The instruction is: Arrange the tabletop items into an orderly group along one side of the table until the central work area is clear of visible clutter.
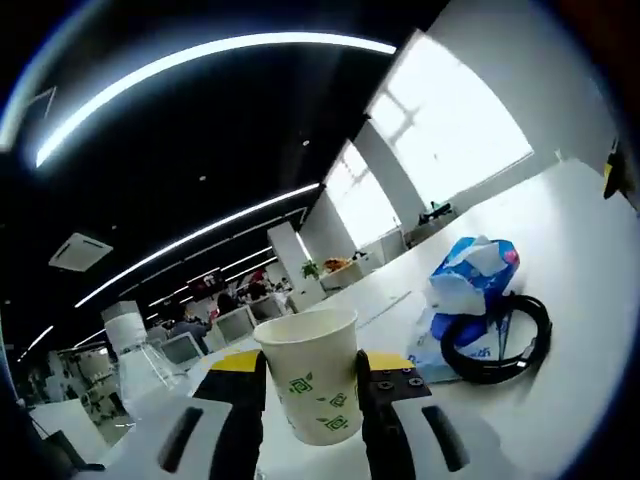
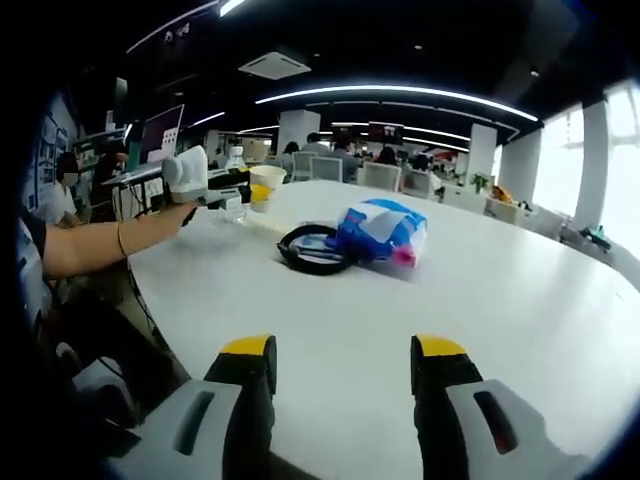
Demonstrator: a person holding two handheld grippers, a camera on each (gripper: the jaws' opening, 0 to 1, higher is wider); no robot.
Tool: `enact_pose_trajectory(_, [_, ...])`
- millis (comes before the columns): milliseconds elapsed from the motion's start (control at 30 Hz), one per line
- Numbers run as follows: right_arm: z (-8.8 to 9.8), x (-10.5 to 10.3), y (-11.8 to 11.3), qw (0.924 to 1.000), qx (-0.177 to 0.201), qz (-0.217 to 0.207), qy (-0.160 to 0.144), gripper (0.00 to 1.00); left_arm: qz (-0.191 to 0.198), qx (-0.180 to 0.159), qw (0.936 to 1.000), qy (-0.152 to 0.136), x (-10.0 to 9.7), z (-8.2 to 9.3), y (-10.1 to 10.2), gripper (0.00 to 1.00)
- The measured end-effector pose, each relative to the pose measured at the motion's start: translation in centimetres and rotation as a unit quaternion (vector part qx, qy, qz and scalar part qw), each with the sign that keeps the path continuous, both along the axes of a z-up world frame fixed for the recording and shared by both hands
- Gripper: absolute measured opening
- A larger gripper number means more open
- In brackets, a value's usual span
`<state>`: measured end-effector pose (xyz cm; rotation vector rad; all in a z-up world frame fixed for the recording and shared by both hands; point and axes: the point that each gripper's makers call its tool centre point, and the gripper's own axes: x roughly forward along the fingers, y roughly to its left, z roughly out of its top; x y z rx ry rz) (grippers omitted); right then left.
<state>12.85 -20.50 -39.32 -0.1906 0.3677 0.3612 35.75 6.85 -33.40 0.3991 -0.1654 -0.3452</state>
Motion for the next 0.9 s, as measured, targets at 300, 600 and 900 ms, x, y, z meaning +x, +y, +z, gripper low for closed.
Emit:
enact_pose_trajectory(300, [0.0, -0.1, 0.0, 1.0, -0.002, 0.002, 0.0, 0.52, 0.024, -0.106, 0.993, 0.045, 0.6, 0.1, 2.0, 0.35])
enact_pose_trajectory(600, [-0.4, -0.2, -0.4, 1.0, -0.002, -0.003, 0.004, 0.51, 0.038, -0.066, 0.9956, 0.056, 0.5, -1.5, 2.3, 0.35])
enact_pose_trajectory(900, [-0.6, -0.2, -0.3, 1.0, 0.001, -0.001, 0.006, 0.51, 0.055, -0.077, 0.9929, 0.072, 0.8, -2.5, 2.7, 0.35])
